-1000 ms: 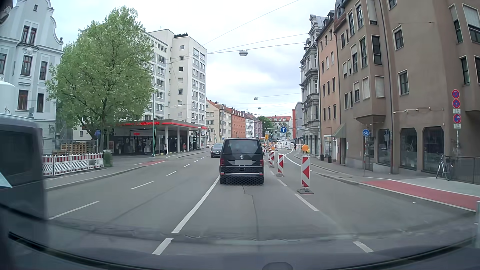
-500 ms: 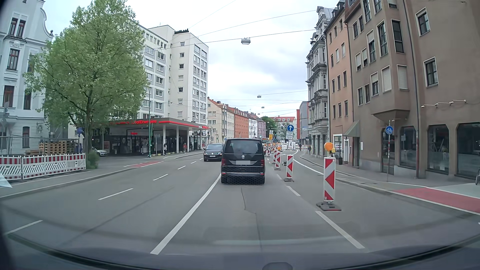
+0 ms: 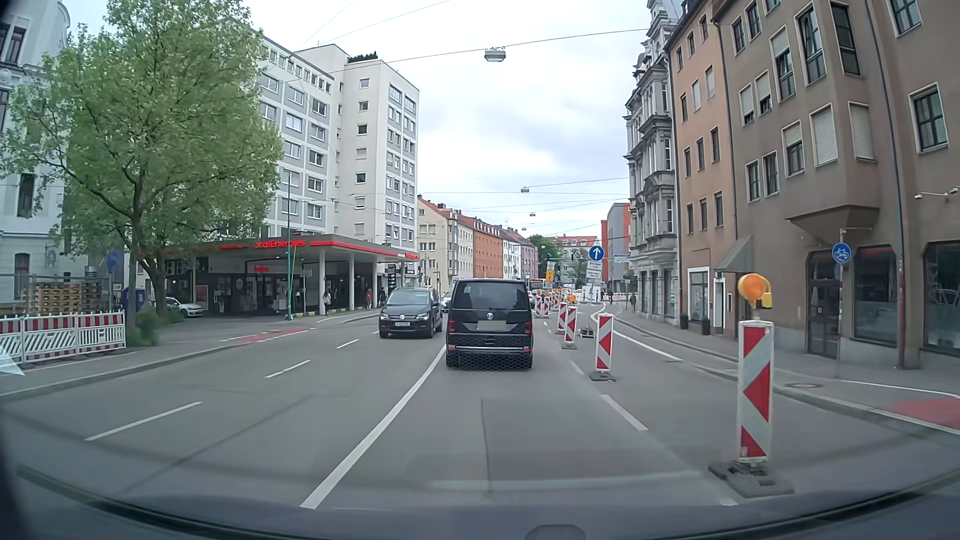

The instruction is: Follow the waypoints while adhering to traffic rules and regulations

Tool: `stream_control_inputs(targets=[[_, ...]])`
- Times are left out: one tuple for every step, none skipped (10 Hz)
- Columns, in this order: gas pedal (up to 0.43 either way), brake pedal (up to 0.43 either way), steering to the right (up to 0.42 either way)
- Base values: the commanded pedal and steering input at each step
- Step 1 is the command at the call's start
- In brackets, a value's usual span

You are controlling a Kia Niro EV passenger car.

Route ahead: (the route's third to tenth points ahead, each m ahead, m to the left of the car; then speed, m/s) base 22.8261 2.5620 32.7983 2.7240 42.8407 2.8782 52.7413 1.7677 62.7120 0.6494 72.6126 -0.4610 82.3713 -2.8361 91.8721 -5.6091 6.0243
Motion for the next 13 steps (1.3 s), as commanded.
stream_control_inputs(targets=[[0.118,0.000,-0.014],[0.150,0.000,-0.014],[0.150,0.000,-0.014],[0.150,0.000,-0.014],[0.150,0.000,-0.014],[0.150,0.000,-0.013],[0.150,0.000,-0.014],[0.150,0.000,-0.013],[0.150,0.000,-0.013],[0.150,0.000,-0.011],[0.150,0.000,-0.009],[0.150,0.000,-0.008],[0.150,0.000,-0.005]])
